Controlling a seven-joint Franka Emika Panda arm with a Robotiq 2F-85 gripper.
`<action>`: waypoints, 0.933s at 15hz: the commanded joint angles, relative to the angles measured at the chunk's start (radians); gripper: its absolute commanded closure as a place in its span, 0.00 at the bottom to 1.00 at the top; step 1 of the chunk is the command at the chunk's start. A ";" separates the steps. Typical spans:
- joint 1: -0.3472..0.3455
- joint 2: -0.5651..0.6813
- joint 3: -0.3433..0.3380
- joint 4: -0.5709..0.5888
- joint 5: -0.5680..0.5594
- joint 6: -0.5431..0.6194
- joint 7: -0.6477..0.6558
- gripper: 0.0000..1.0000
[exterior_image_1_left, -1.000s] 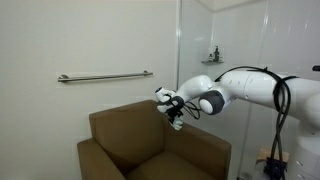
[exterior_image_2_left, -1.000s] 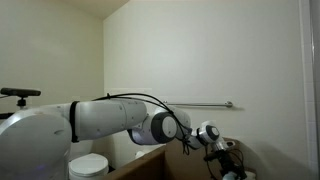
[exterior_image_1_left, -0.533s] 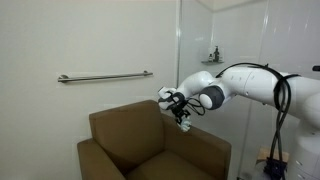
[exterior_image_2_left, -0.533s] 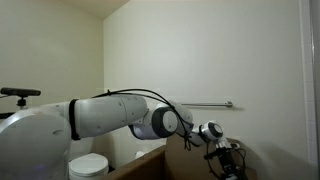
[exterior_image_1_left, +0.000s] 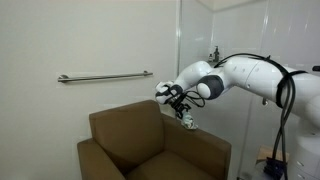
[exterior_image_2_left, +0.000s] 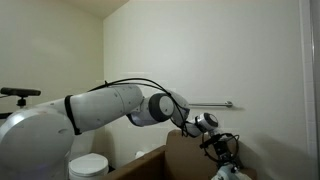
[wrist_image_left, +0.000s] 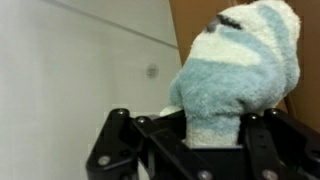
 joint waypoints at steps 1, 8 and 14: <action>0.043 -0.089 -0.025 -0.052 -0.061 0.076 -0.009 0.95; 0.031 -0.005 -0.044 0.141 -0.055 0.304 0.084 0.95; -0.001 0.134 -0.019 0.180 -0.027 0.347 0.107 0.94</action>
